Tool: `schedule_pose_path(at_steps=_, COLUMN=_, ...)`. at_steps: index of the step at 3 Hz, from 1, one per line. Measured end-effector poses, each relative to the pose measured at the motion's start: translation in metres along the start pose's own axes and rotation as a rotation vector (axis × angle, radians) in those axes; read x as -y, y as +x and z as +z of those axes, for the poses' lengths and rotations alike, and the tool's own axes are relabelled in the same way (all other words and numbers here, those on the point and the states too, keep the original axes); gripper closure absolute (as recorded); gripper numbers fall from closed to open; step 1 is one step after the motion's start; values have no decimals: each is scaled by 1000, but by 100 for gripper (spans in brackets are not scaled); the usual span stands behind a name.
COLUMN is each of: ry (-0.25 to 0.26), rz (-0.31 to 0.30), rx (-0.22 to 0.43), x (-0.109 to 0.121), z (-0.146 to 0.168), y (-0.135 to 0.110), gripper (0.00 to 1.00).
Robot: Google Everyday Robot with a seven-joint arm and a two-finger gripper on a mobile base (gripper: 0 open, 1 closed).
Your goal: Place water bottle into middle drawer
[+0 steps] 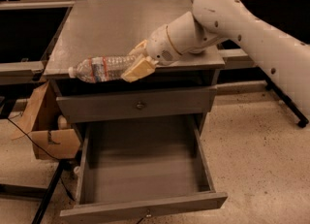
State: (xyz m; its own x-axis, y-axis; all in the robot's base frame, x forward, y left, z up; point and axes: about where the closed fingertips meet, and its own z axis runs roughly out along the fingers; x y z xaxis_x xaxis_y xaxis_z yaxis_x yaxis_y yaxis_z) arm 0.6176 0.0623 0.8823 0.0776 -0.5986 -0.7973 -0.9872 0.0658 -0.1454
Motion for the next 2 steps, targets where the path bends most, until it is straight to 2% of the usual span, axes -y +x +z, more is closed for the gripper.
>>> schedule_pose_path(at_steps=1, ry=-113, rz=76, rx=-94, x=-42, z=1, y=46, gripper=100)
schedule_pose_path(at_steps=2, ry=-187, rz=247, rx=-188, x=-77, z=13, y=116, gripper=100)
